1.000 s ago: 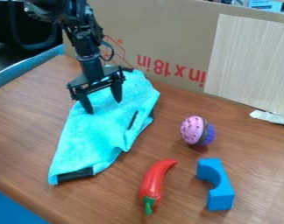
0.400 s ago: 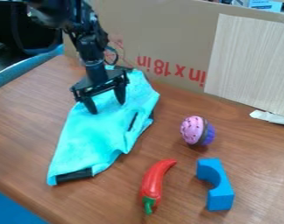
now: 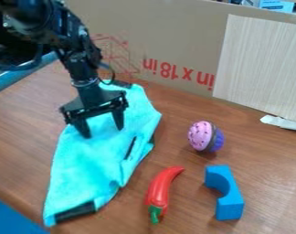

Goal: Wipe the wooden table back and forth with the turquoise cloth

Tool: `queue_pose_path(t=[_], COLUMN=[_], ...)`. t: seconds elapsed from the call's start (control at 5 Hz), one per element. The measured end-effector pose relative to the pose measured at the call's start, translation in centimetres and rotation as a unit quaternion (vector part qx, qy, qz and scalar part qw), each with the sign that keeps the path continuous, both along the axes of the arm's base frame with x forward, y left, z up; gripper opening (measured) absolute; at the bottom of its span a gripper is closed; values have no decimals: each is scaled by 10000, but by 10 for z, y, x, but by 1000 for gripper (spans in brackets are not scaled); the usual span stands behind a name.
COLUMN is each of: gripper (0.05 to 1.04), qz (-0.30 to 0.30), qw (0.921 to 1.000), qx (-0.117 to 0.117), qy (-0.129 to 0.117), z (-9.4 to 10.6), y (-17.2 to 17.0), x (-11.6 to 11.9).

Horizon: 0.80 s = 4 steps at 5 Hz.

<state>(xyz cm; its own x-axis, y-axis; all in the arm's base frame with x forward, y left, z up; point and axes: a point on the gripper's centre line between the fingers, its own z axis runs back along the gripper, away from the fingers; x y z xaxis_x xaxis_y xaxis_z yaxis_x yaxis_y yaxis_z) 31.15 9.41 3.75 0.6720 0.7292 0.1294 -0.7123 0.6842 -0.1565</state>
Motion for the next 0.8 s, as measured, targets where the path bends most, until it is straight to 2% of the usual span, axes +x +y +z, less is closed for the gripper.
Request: queue_pose_path(t=[0.4,0.6,0.8], gripper=[998,999,999], qz=[-510,-627,-439], qw=[9985,9980,9990], qx=[-140,-106,-83], qy=[126,66,54], z=[7,11,8], y=[-19,-24,-19], x=[-48,-61,-50])
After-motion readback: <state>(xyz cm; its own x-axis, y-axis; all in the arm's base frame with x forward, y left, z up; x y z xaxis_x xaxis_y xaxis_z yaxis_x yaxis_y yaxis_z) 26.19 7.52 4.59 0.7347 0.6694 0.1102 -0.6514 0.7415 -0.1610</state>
